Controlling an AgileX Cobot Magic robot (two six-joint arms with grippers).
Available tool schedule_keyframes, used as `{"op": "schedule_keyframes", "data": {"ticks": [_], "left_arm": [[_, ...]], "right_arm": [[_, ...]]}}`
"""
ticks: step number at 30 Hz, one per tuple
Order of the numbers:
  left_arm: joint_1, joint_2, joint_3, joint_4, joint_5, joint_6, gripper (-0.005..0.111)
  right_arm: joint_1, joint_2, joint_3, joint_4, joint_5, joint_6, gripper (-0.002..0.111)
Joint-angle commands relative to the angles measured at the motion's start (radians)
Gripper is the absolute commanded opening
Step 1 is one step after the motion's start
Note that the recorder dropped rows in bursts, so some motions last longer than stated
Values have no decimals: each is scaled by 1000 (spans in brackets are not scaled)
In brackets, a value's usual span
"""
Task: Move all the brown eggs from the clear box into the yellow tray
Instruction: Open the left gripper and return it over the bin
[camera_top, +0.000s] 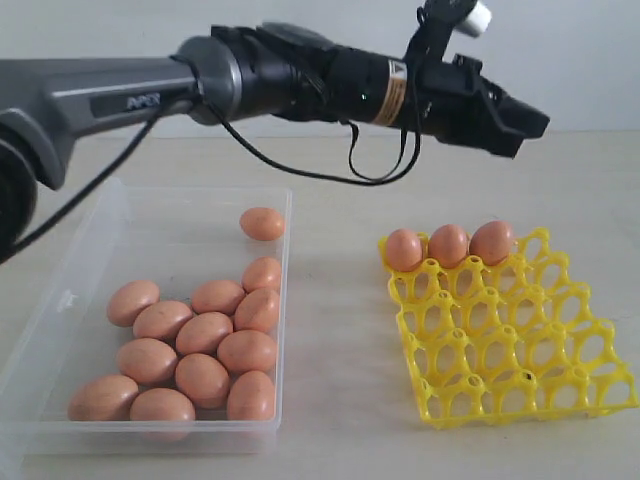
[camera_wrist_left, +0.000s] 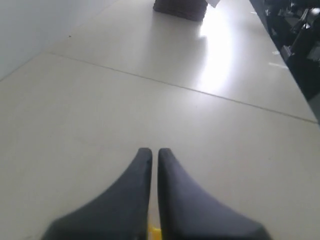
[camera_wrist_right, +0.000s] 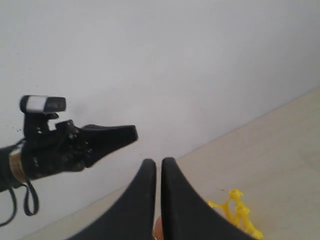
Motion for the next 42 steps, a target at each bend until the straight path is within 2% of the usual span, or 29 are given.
{"op": "schedule_keyframes", "data": {"ticks": [1, 4, 11, 16, 21, 28, 36, 42], "left_arm": [[21, -135, 60, 36, -13, -134, 4], [23, -231, 156, 36, 89, -133, 4], [23, -490, 490, 36, 484, -62, 4], [25, -669, 734, 36, 601, 24, 4], [30, -824, 942, 36, 759, 29, 4], [93, -914, 1153, 36, 749, -35, 4], [105, -932, 1267, 36, 746, -54, 4], [105, -1007, 1338, 36, 821, -25, 4]], "right_arm": [[3, -5, 0, -4, -6, -4, 0], [3, -5, 0, -4, -6, -4, 0], [3, -5, 0, -4, -6, -4, 0], [3, -5, 0, -4, -10, -4, 0], [3, -5, 0, -4, -33, -1, 0], [3, -5, 0, -4, -41, -1, 0], [3, -5, 0, -4, -152, 42, 0], [3, -5, 0, -4, -176, 56, 0]]}}
